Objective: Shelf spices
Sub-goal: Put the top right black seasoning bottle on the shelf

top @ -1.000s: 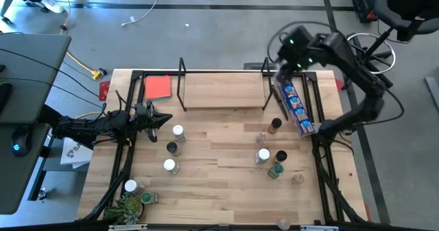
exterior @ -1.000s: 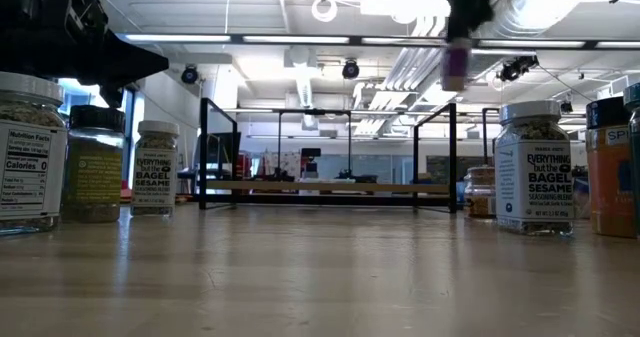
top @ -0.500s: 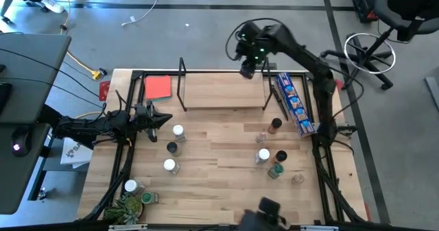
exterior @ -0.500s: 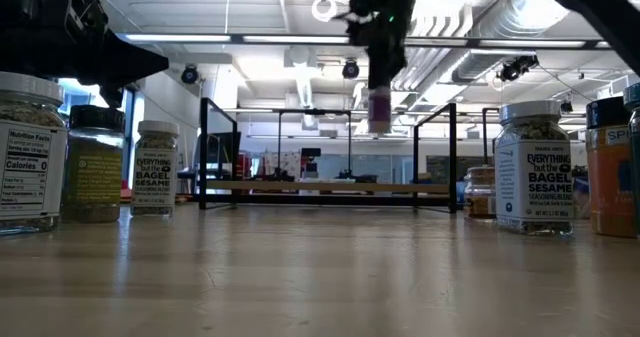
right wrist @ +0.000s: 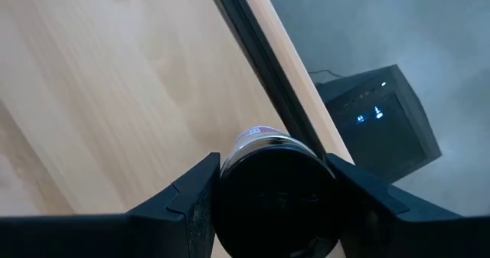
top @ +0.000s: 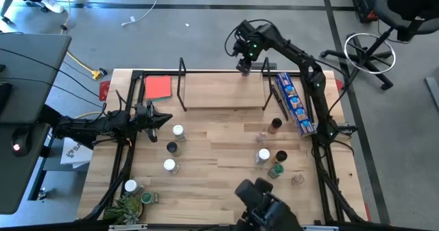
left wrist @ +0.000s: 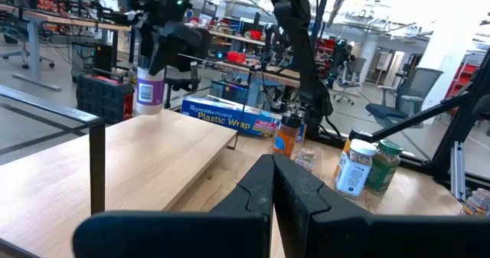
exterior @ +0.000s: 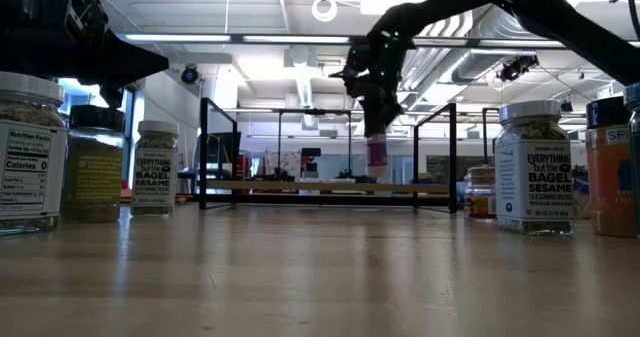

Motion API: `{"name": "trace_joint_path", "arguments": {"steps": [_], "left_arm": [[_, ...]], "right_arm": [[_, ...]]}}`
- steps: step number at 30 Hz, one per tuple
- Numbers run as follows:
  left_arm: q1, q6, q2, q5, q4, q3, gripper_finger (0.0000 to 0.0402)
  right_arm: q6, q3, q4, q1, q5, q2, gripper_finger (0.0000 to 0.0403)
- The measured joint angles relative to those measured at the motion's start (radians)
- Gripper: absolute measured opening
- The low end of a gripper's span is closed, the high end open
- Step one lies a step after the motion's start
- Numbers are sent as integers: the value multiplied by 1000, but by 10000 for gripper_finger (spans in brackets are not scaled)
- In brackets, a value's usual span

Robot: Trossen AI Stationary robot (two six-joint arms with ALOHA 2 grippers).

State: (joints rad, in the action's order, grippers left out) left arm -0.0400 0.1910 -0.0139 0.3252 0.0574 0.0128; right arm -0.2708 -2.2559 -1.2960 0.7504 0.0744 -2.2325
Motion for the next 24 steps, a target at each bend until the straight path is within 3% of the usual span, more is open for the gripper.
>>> {"name": "trace_joint_path", "arguments": {"steps": [24], "left_arm": [[0,0,0,0,-1,0,1]], "right_arm": [[-109,16,-14,20,13,-7,194]]}}
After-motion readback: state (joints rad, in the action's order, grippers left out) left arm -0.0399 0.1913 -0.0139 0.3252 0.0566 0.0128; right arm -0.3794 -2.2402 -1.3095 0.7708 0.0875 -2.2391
